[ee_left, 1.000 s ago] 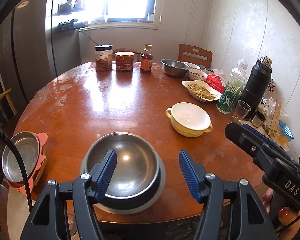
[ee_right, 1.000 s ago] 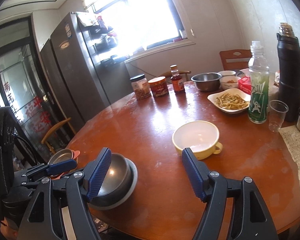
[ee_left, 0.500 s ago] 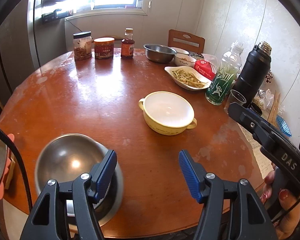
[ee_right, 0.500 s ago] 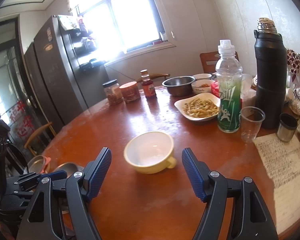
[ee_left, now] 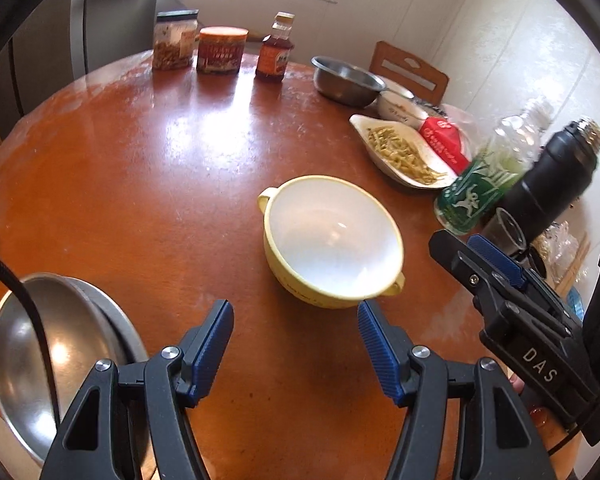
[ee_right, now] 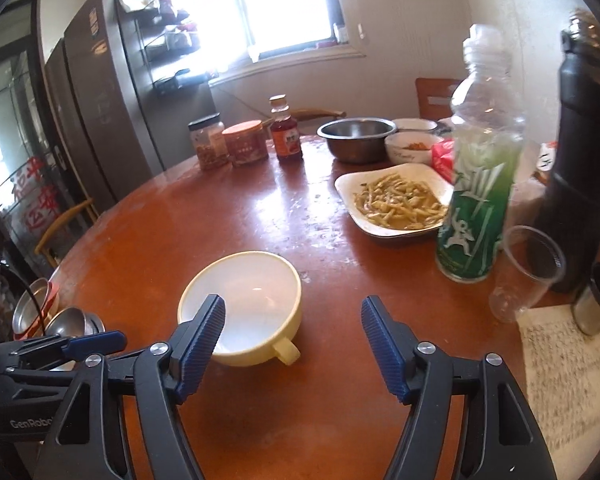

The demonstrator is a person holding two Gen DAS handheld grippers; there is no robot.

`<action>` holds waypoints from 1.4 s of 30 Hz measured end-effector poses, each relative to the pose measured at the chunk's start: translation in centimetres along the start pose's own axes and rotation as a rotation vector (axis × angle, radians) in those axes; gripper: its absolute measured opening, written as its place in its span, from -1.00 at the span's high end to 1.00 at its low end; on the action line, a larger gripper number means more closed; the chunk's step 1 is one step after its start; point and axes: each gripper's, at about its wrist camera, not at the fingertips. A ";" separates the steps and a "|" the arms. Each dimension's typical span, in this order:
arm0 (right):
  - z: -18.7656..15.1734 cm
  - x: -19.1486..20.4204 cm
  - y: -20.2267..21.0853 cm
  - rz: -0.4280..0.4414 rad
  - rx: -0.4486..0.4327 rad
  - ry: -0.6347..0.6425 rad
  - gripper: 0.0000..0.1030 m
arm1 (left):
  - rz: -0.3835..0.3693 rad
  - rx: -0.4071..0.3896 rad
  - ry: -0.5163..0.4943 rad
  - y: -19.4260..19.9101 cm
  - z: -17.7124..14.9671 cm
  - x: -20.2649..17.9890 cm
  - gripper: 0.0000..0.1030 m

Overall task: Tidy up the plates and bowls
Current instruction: 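Move the left tool to the cream-yellow two-handled bowl and grasp its rim, then lift the cream-yellow bowl with the left tool toward the nested steel bowls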

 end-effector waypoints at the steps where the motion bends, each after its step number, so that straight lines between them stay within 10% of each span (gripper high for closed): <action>1: 0.3 -0.1 -0.8 -0.010 0.015 0.012 -0.26 | -0.002 0.011 0.009 -0.6 0.1 0.0 -0.25; 23: 2.8 -0.8 -10.0 0.086 0.223 0.022 0.46 | -0.023 0.058 0.186 -5.4 1.6 1.4 -0.36; 28: 2.4 -0.7 -9.7 0.128 0.230 0.003 0.52 | -0.061 0.058 0.144 -5.9 1.4 0.7 0.17; 42: 1.9 0.6 -7.1 0.142 0.204 0.002 0.53 | -0.078 -0.011 0.124 -2.3 1.4 1.2 0.18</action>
Point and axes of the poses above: each gripper's, at about its wrist camera, not at the fingertips, and y roughly against the way its jaws point, x to its left, z to its top, and after that the axes turned 11 degrees about -y, right-handed
